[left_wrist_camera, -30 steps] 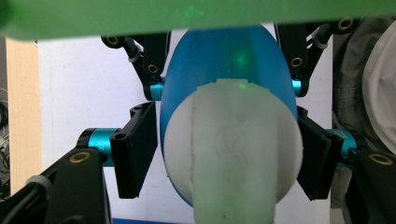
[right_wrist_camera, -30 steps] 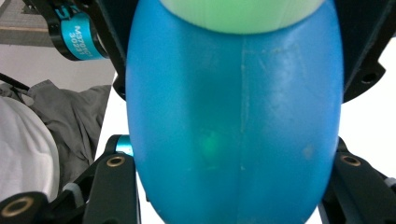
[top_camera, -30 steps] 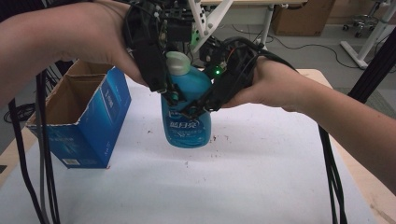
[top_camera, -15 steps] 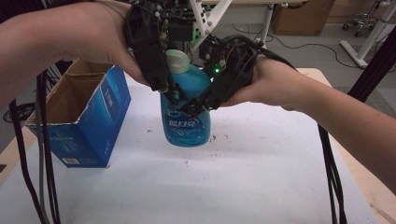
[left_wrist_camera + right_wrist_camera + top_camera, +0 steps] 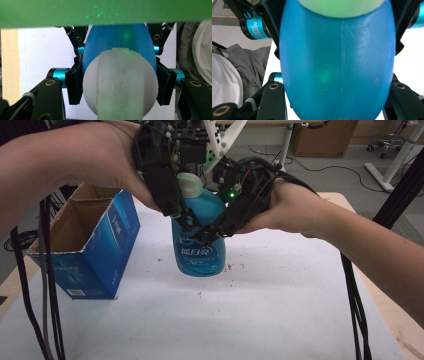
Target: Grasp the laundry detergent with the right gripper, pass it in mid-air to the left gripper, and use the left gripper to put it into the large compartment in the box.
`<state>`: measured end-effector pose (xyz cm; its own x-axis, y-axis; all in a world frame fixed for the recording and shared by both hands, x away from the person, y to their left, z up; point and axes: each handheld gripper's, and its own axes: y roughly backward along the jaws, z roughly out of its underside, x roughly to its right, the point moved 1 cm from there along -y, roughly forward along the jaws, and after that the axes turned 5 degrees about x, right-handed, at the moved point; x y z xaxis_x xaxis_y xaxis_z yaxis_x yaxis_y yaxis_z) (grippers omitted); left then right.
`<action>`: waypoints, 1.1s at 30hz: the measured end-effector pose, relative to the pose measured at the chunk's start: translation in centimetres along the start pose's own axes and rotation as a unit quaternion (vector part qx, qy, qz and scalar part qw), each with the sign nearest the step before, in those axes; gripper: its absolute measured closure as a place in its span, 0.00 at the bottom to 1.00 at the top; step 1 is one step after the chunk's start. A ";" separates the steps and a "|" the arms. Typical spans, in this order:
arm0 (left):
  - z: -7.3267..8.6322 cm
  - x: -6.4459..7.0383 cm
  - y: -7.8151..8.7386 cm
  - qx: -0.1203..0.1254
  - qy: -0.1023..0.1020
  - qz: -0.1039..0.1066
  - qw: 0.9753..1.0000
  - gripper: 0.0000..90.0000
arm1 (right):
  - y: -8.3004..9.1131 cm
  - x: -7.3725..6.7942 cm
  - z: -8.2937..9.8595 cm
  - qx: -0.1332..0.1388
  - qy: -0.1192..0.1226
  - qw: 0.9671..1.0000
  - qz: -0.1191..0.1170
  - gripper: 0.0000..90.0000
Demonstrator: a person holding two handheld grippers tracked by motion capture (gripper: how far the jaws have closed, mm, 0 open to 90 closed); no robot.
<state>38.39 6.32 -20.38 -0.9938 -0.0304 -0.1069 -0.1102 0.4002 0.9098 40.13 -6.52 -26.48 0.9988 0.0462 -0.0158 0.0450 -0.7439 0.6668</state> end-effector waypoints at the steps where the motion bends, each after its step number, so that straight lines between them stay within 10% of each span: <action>1: 0.0 0.0 0.0 0.000 0.000 0.000 1.000 0.42 | 0.0 0.0 0.0 0.000 0.000 1.000 0.000 0.49; 23: 0.6 -0.2 0.3 0.021 0.011 0.012 1.000 0.42 | -0.2 0.1 0.0 0.011 -0.003 1.000 -0.012 0.47; 33: 1.0 -0.4 0.6 0.018 0.020 0.012 1.000 0.42 | -0.1 0.1 0.2 0.018 -0.014 1.000 -0.020 0.25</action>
<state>38.76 7.43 -20.22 -0.9960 -0.0574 -0.0685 -0.0867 0.4335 0.8970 40.26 -6.53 -26.67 0.9963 0.0588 -0.0627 0.0853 -0.7659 0.6373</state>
